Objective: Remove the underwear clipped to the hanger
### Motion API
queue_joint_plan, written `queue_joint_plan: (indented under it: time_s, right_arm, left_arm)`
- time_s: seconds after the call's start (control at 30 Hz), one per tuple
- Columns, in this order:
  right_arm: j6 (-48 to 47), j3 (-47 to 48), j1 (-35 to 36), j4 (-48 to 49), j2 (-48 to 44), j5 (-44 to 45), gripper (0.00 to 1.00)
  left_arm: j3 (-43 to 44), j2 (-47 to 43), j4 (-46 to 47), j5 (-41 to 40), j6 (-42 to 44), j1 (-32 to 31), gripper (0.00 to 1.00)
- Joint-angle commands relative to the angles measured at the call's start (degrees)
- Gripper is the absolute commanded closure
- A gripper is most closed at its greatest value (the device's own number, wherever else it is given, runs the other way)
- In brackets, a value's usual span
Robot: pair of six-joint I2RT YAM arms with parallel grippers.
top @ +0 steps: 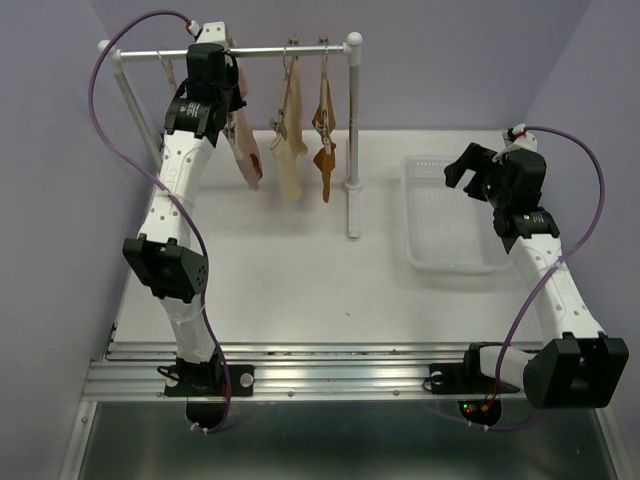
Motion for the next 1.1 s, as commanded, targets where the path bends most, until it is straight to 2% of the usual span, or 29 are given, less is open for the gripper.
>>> queue_joint_plan:
  time_s: [0.0,0.03,0.07,0.1,0.57,1.07]
  right_arm:
    - [-0.9,1.9,0.0,1.8,0.1,-1.0,0.0]
    - [-0.9,1.8,0.0,1.7,0.2,-1.1,0.0]
    - [-1.0,1.9,0.0,1.7,0.3,-1.2,0.0]
    - [-1.0,1.8,0.0,1.7,0.3,-1.3,0.0]
    - [-2.5,1.9,0.0,1.9,0.0,-5.6,0.0]
    - [-3.0,1.5,0.0,1.8,-0.3,-9.0,0.0]
  left_arm:
    - [3.6,-0.3,0.6,-3.6,1.5,-0.9,0.81]
    - [3.7,-0.2,0.6,-3.7,1.5,-0.9,0.86]
    - [3.8,-0.3,0.7,-3.9,1.4,-1.0,0.98]
    - [3.8,-0.4,0.9,-4.0,1.4,-1.1,1.0]
    - [-1.0,-6.0,7.5,-4.5,5.0,-2.8,1.0]
    - [-4.6,-10.3,7.7,-7.8,5.7,-5.0,1.0]
